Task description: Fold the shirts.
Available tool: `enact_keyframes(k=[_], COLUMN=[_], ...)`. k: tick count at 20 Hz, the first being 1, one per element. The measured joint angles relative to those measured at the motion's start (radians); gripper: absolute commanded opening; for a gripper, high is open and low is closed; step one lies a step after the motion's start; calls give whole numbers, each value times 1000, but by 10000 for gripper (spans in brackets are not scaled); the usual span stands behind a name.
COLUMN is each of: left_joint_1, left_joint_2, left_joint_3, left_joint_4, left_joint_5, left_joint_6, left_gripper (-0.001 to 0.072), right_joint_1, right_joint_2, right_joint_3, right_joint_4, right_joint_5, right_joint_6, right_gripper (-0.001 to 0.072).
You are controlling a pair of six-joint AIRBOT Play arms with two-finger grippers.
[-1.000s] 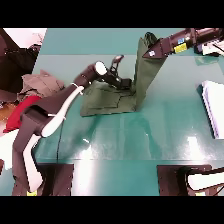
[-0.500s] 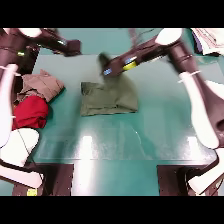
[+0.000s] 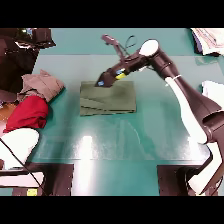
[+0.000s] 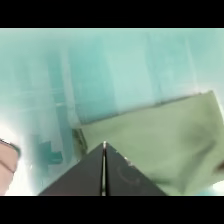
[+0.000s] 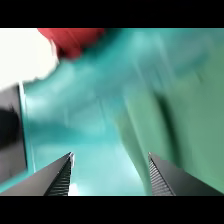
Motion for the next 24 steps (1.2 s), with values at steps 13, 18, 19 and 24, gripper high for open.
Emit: enact_keyframes(k=[13,18,19,24], left_joint_1=[-98,-100,-100,-100], left_joint_2=[-31,-41,-42,-42], left_joint_3=[-5,-14,-14,-15], left_joint_4=[-3,-4,-6,-8], left_joint_5=[36,39,40,40], left_joint_6=[33,35,35,35], left_gripper=[29,29,29,29], right_joint_1=[-415,-336,-316,-220], right_joint_2=[120,122,115,47], right_joint_3=[-605,-708,-710,-635], right_joint_4=[45,130,145,143], right_joint_5=[-111,-267,-282,-305], right_joint_6=[148,115,112,106], right_gripper=[717,714,713,193])
